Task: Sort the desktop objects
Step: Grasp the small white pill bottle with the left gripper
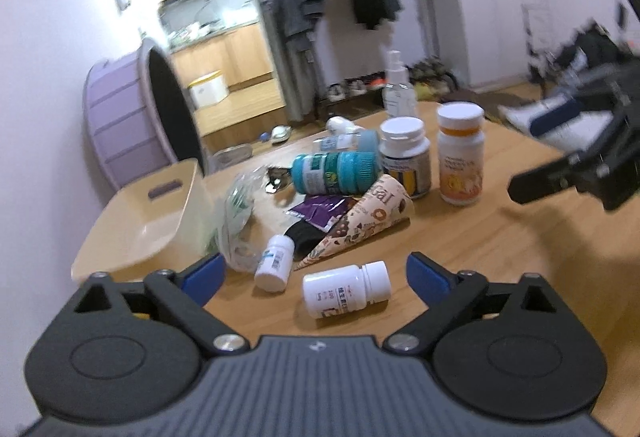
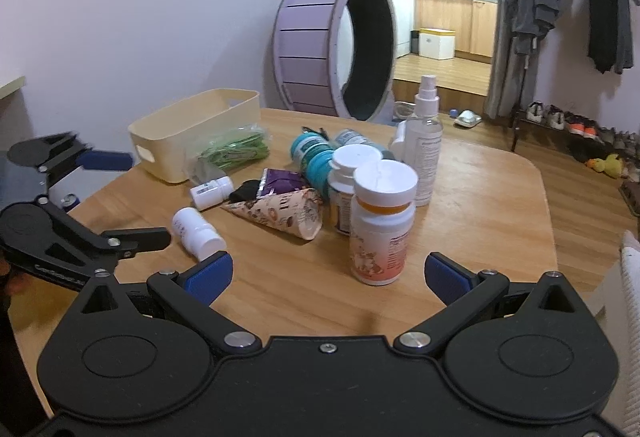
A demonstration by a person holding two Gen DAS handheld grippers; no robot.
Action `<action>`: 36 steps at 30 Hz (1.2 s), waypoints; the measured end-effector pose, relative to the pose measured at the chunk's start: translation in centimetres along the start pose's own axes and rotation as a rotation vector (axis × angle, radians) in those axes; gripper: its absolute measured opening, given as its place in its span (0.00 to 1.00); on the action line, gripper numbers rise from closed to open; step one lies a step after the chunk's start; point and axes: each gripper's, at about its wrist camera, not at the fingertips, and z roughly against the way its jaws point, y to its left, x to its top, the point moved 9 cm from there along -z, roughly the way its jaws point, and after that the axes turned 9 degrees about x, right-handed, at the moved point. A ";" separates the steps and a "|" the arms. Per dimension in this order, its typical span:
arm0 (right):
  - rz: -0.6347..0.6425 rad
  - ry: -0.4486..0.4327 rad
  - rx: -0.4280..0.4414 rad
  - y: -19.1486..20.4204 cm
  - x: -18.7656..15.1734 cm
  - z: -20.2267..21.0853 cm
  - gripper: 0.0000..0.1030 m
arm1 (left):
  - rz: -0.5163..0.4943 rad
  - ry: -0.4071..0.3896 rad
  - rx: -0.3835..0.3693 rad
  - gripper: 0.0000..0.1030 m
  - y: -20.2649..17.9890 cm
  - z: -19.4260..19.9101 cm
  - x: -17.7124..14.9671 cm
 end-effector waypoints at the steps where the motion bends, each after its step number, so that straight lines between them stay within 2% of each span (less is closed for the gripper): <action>1: 0.007 0.001 0.009 0.1 0.0 0.0 1.00 | -0.052 -0.007 -0.004 0.84 -0.3 -0.1 0.0; 3: 0.019 0.002 0.026 0.4 -0.1 0.0 1.00 | -0.184 -0.022 -0.004 0.77 -0.7 -0.3 0.0; 5: 0.025 0.002 0.046 0.7 -0.2 0.2 1.00 | -0.294 -0.007 -0.018 0.62 -0.9 -0.9 -0.1; 8: 0.033 0.001 0.075 1.1 -0.2 0.5 1.00 | -0.416 0.019 -0.088 0.46 -1.4 -1.7 -0.4; 9: 0.036 0.001 0.085 1.2 -0.2 0.5 1.00 | -0.449 0.027 -0.119 0.44 -1.6 -1.8 -0.6; 12: 0.039 0.001 0.109 1.5 -0.2 0.8 1.00 | -0.517 0.054 -0.229 0.43 -2.6 -1.9 -0.9; 15: 0.040 0.006 0.120 1.4 -0.4 0.9 1.00 | -0.554 0.063 -0.300 0.43 -3.4 -2.1 -0.9; 24: 0.038 0.011 0.142 1.3 -0.6 0.9 1.00 | -0.754 0.121 -0.349 0.43 -5.9 -4.7 -1.5; 26: 0.036 0.013 0.144 1.3 -0.7 0.9 1.00 | -0.778 0.124 -0.343 0.37 -6.0 -5.3 -1.6; 29: 0.031 0.015 0.145 1.1 -0.7 0.9 1.00 | -0.747 0.123 -0.350 0.34 -5.8 -6.0 -1.4; 31: 0.026 0.013 0.146 1.0 -0.7 1.0 1.00 | -0.687 0.112 -0.356 0.32 -5.3 -5.9 -1.1; 36: 0.014 0.006 0.155 1.0 -0.6 1.1 1.00 | -0.404 0.057 -0.369 0.26 -2.6 -4.8 0.1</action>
